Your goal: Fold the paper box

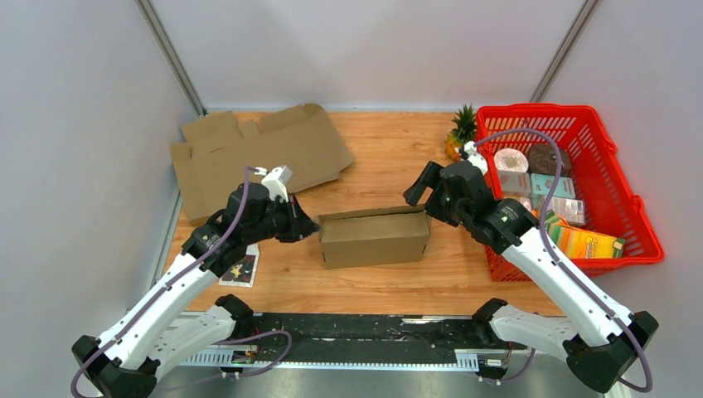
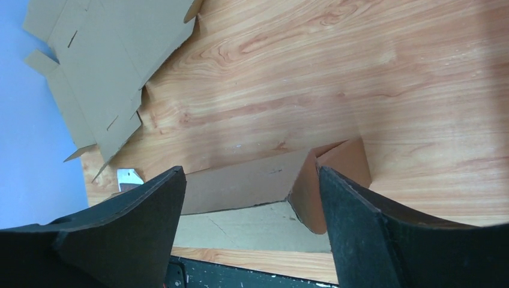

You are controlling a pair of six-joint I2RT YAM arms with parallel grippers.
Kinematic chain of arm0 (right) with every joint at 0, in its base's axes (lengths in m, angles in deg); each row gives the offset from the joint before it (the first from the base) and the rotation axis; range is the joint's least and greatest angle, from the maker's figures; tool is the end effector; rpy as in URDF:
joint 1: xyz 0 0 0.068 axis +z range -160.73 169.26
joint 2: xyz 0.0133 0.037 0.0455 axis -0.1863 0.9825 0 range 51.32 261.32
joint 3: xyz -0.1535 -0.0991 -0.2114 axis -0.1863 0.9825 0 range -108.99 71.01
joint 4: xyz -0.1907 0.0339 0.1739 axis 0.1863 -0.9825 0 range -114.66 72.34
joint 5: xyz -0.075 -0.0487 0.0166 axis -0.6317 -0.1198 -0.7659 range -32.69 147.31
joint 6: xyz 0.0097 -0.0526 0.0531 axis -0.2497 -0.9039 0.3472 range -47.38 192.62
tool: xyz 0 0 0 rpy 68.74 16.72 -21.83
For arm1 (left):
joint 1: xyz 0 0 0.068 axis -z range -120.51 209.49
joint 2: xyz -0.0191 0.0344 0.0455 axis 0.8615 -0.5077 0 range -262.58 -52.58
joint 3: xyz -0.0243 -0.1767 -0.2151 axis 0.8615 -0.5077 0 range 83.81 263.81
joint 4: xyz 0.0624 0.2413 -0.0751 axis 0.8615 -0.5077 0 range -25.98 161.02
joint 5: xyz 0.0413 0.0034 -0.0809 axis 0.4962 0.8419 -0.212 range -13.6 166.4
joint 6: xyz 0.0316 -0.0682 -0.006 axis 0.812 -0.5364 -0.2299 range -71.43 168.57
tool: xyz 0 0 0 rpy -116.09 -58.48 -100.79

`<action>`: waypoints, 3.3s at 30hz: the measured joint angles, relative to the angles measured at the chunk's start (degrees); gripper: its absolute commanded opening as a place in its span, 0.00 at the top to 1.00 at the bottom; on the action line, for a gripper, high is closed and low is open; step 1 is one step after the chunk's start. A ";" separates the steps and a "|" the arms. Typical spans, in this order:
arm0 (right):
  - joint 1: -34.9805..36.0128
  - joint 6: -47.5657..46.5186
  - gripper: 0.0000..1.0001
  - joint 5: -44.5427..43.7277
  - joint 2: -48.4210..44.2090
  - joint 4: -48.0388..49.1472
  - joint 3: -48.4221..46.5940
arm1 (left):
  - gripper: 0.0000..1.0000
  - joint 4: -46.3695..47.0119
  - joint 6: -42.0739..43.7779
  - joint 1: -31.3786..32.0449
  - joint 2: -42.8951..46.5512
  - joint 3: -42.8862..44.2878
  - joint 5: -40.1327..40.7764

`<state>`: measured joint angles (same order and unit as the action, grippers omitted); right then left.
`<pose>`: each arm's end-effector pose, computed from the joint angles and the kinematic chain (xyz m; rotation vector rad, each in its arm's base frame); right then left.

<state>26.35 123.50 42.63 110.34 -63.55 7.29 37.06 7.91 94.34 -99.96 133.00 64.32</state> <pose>0.1857 0.1203 0.3362 0.4114 2.2781 0.5141 0.1513 -0.1216 0.3080 0.0176 2.2869 -0.9636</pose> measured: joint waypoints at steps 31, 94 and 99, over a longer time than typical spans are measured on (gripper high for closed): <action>7.61 -10.47 0.31 -9.84 -8.59 28.30 22.12 | 0.39 -5.07 5.62 0.04 7.85 5.88 -6.01; 5.75 -32.48 0.14 2.49 -8.66 13.00 16.90 | 1.00 -21.03 11.98 8.15 -11.67 14.75 4.57; 5.81 -32.26 0.12 2.32 -8.70 14.10 17.31 | 1.00 -20.92 10.38 8.15 -12.33 16.02 3.17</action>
<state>32.16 91.23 44.95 101.64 -49.45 24.60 16.15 18.29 102.49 -112.28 149.02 67.49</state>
